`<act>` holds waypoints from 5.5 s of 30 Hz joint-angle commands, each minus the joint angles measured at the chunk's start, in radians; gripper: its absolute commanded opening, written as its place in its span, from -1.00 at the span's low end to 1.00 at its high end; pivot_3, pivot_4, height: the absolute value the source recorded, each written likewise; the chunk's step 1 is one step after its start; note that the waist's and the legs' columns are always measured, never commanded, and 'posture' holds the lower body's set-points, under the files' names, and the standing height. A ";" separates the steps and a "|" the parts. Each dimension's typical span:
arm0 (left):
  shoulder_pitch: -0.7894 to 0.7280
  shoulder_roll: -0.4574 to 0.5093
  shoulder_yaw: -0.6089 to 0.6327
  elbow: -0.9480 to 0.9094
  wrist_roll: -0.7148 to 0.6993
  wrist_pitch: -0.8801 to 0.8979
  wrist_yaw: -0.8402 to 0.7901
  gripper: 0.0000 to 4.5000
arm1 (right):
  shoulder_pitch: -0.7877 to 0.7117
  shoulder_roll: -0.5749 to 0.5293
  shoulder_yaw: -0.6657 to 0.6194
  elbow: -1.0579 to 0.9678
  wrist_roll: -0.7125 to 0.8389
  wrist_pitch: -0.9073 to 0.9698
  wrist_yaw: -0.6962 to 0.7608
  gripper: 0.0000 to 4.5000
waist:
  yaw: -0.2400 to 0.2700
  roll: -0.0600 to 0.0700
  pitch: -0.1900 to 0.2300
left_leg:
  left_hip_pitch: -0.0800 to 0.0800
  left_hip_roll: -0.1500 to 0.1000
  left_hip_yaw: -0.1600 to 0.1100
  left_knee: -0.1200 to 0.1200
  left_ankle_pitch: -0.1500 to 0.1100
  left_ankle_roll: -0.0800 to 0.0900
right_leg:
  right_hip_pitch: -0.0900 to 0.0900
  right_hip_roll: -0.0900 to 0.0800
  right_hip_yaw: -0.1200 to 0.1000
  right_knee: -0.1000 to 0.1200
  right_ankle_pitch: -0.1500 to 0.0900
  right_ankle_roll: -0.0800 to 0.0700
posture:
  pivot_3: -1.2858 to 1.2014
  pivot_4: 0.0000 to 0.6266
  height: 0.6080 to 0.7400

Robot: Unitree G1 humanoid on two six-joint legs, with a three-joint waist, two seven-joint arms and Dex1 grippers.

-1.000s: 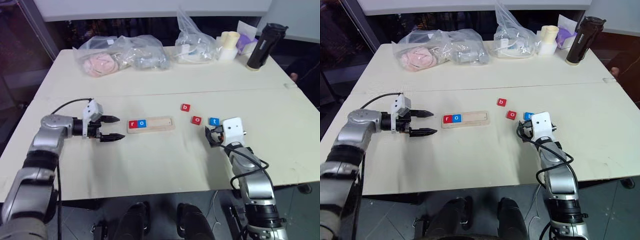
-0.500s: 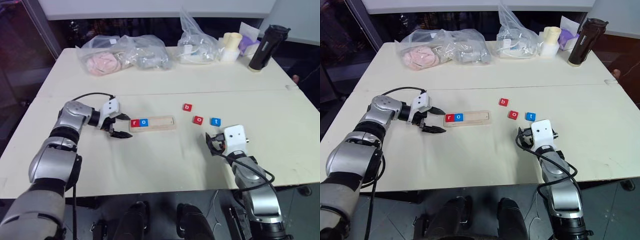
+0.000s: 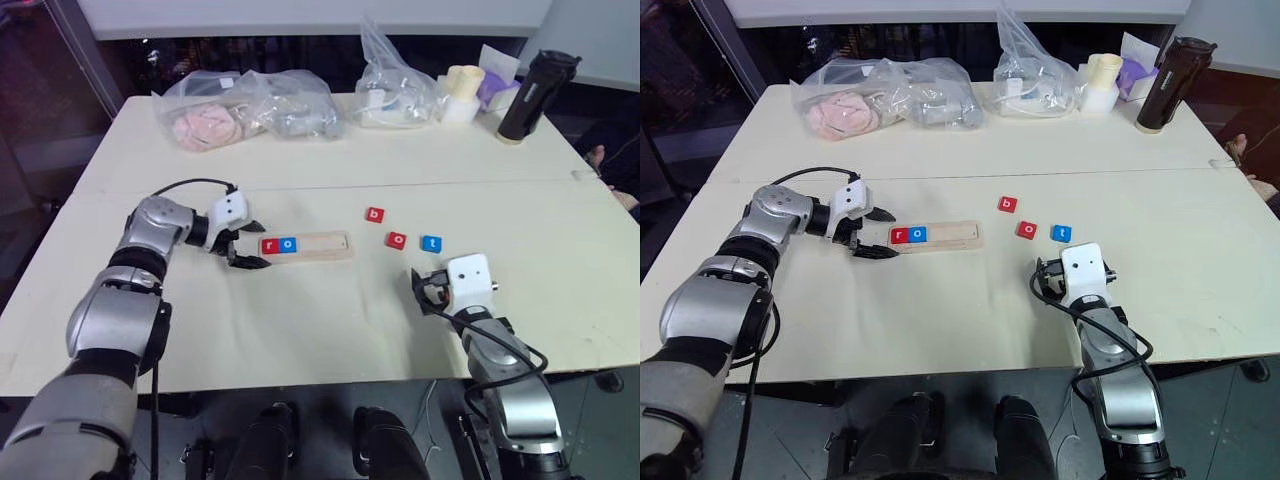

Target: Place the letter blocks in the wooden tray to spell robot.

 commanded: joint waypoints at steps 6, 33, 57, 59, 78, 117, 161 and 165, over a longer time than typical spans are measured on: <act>-0.035 -0.018 0.003 0.009 0.055 0.002 0.026 1.00 | 0.019 -0.001 -0.010 -0.085 -0.018 0.003 -0.015 0.99 | 0.000 0.000 0.000 | 0.000 0.000 0.000 0.001 0.000 0.000 | 0.000 0.000 0.000 0.001 0.000 0.000 | 0.03 -0.52 0.97; -0.011 -0.056 -0.048 0.029 0.178 0.048 0.037 0.42 | 0.062 0.012 -0.010 -0.136 -0.038 0.029 -0.039 1.00 | 0.001 0.000 -0.002 | 0.001 0.001 -0.002 0.014 0.000 0.000 | 0.003 0.000 0.000 0.011 0.000 -0.002 | 0.03 -0.52 0.97; 0.068 -0.135 -0.047 -0.155 0.108 -0.006 -0.123 0.42 | 0.003 0.032 0.015 -0.056 -0.040 -0.014 -0.039 1.00 | 0.002 0.000 -0.003 | 0.001 0.000 -0.002 0.015 0.000 0.000 | 0.003 0.000 0.000 0.011 0.000 -0.002 | 0.03 -0.52 0.97; 0.089 -0.131 -0.059 -0.204 0.114 -0.004 -0.110 0.42 | 0.003 0.034 0.019 -0.052 -0.040 -0.019 -0.038 1.00 | 0.003 0.000 -0.003 | 0.001 0.000 -0.002 0.015 0.000 0.000 | 0.003 0.000 0.000 0.011 0.000 -0.002 | 0.03 -0.52 0.97; 0.460 -0.084 -0.117 -1.075 0.018 0.567 -0.042 0.42 | -0.031 0.024 0.030 -0.001 -0.031 -0.034 -0.006 1.00 | -0.001 0.002 -0.004 | 0.002 0.000 -0.002 0.015 0.000 0.000 | 0.004 0.000 0.002 0.011 -0.001 -0.005 | 0.03 -0.52 0.97; 0.640 0.028 -0.225 -1.521 -0.113 0.853 0.183 0.42 | -0.031 0.012 0.014 -0.017 -0.035 -0.011 0.017 1.00 | 0.001 0.003 -0.003 | 0.002 0.001 -0.002 0.013 0.000 0.000 | 0.002 -0.002 0.002 0.010 -0.002 -0.006 | 0.03 -0.52 0.97; 0.819 0.215 0.266 -1.682 -0.740 1.045 0.212 0.99 | -0.186 -0.158 -0.096 -0.229 0.091 0.368 0.171 1.00 | 0.000 0.004 -0.001 | 0.001 0.001 -0.002 0.003 -0.001 -0.001 | 0.001 -0.003 0.002 0.000 -0.002 -0.006 | 0.03 -0.52 0.97; 0.800 0.171 0.234 -1.691 -0.733 1.016 0.247 0.99 | -0.392 -0.112 -0.104 -0.167 0.133 0.546 0.145 1.00 | -0.005 0.004 -0.001 | 0.001 0.001 -0.002 0.003 0.000 -0.001 | 0.001 -0.002 0.002 0.001 -0.001 -0.008 | 0.03 -0.52 0.97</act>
